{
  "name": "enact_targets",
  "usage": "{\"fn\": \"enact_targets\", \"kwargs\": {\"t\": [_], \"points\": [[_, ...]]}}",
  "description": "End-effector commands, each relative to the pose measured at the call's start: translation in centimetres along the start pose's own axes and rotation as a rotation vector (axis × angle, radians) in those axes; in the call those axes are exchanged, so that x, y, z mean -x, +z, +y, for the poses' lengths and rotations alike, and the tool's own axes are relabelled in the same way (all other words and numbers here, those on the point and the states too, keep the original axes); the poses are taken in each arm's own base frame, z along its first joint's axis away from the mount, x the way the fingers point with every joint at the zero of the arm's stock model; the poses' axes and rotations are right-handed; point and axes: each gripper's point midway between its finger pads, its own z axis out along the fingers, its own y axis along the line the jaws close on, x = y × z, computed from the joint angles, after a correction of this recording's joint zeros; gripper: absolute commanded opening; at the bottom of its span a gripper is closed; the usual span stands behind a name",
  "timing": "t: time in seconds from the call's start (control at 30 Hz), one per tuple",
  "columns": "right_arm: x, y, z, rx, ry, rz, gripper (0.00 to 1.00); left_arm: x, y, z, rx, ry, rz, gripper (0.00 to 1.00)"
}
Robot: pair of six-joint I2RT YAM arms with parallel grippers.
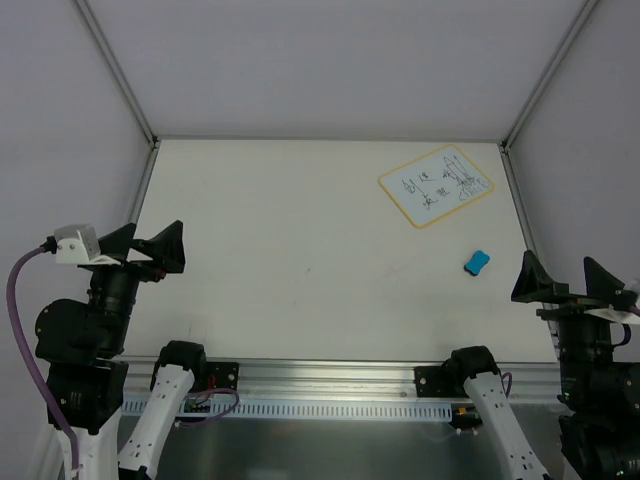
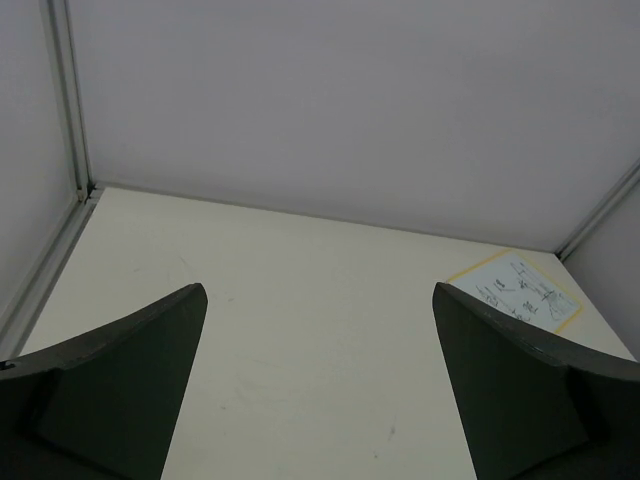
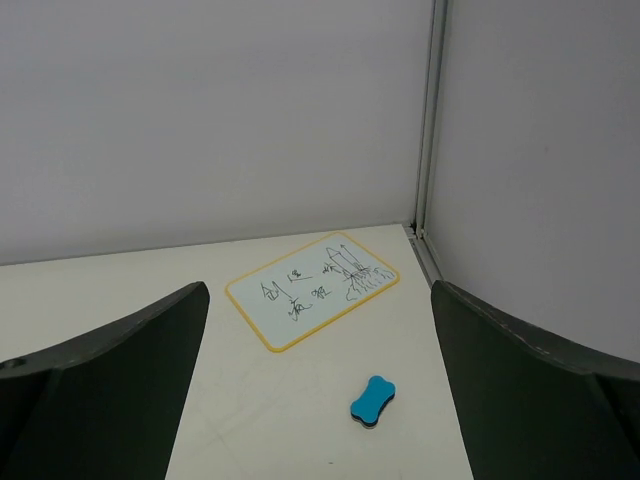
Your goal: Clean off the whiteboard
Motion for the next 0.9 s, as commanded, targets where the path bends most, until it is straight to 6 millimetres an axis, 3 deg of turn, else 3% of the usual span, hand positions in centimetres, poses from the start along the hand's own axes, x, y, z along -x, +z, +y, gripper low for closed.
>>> {"fn": "enact_targets", "kwargs": {"t": [0.0, 0.13, 0.27, 0.43, 0.53, 0.57, 0.63, 0.73, 0.77, 0.8, 0.87], "points": [[-0.5, 1.6, 0.9, 0.019, 0.025, 0.029, 0.99, -0.9, 1.2, -0.7, -0.035, -0.022, 0.036, 0.99], [-2.9, 3.5, 3.7, 0.128, 0.065, 0.125, 0.99, -3.3, 2.8, -0.6, -0.029, -0.041, 0.119, 0.99], [-6.8, 6.0, 8.3, 0.304, 0.118, 0.292, 0.99, -7.0, 4.6, -0.5, -0.029, -0.073, 0.239, 0.99], [-13.9, 11.5, 8.8, 0.191, 0.143, 0.513, 0.99, -12.6, 6.7, 0.6, 0.021, -0.091, 0.405, 0.99], [-16.3, 14.2, 9.1, 0.14, 0.138, 0.578, 0.99, -15.2, 7.4, 1.2, 0.039, -0.102, 0.458, 0.99], [-18.5, 15.5, 9.5, 0.138, 0.117, 0.641, 0.99, -15.8, 7.9, 1.3, 0.042, -0.11, 0.461, 0.99], [-20.1, 17.7, 10.1, 0.14, 0.103, 0.64, 0.99, -17.6, 8.0, 1.7, 0.054, -0.126, 0.488, 0.99], [-25.1, 20.8, 10.8, 0.145, 0.048, 0.718, 0.99, -18.3, 8.2, 1.4, 0.036, -0.143, 0.512, 0.99], [-25.6, 21.8, 11.5, 0.162, 0.053, 0.736, 0.99, -18.4, 8.2, 1.4, 0.038, -0.143, 0.513, 0.99], [-28.9, 22.4, 12.0, 0.169, 0.045, 0.824, 0.99, -18.4, 8.2, 1.5, 0.038, -0.131, 0.512, 0.99], [-30.8, 23.7, 13.0, 0.183, 0.054, 0.871, 0.96, -18.1, 8.0, 2.0, 0.056, -0.117, 0.492, 0.99]]}}
